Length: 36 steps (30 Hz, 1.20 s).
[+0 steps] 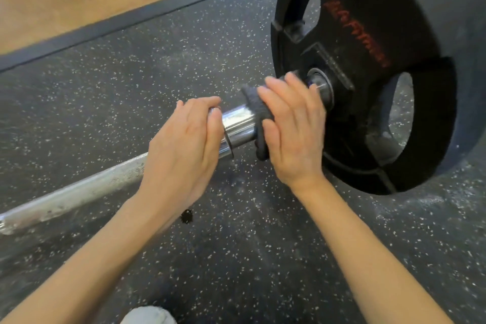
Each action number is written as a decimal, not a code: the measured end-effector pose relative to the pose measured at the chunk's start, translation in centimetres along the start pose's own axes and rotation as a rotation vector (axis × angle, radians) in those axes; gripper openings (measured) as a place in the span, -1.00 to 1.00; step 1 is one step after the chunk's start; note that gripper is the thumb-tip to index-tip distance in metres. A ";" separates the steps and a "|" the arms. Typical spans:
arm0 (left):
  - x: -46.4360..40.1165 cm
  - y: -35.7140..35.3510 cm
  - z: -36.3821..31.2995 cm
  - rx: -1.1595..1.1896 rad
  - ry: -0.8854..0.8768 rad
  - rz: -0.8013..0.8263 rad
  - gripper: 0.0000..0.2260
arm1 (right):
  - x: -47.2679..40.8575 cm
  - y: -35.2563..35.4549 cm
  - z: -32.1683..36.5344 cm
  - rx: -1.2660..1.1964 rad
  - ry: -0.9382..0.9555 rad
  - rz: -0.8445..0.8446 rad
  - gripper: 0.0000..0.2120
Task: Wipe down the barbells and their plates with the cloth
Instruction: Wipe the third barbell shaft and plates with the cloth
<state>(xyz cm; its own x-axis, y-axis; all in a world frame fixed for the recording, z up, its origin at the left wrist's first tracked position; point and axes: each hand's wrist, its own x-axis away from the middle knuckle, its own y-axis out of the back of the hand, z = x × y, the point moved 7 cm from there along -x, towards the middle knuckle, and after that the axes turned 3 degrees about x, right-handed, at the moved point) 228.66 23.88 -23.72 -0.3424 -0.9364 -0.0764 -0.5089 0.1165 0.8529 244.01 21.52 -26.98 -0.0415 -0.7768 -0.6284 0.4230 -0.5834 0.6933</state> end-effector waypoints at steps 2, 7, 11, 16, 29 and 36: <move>-0.6 0.0 0.2 0.044 0.020 0.007 -0.62 | -0.5 0.3 -1.0 -0.018 -0.213 -0.078 -0.62; -1.7 0.2 1.4 0.082 0.083 0.015 -0.60 | -0.2 -2.4 4.8 -0.087 -0.036 0.010 -0.60; -2.7 0.3 1.6 0.089 0.092 0.073 -0.57 | -1.6 -1.4 -1.5 -0.023 -0.033 -0.033 -0.58; -3.5 0.6 2.6 0.138 0.136 0.070 -0.54 | -1.5 -3.2 3.5 -0.101 -0.122 -0.064 -0.61; -5.5 1.0 3.4 0.091 0.136 0.139 -0.64 | -3.0 -4.0 2.4 -0.111 0.082 0.022 -0.59; -6.1 1.3 3.6 0.097 0.115 0.154 -0.62 | -3.0 -4.2 3.2 -0.225 -0.242 -0.048 -0.61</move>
<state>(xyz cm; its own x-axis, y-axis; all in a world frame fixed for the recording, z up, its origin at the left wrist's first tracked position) 227.24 30.95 -24.02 -0.3324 -0.9361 0.1151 -0.5332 0.2872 0.7957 239.47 25.55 -26.85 -0.2688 -0.7995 -0.5372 0.6035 -0.5745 0.5529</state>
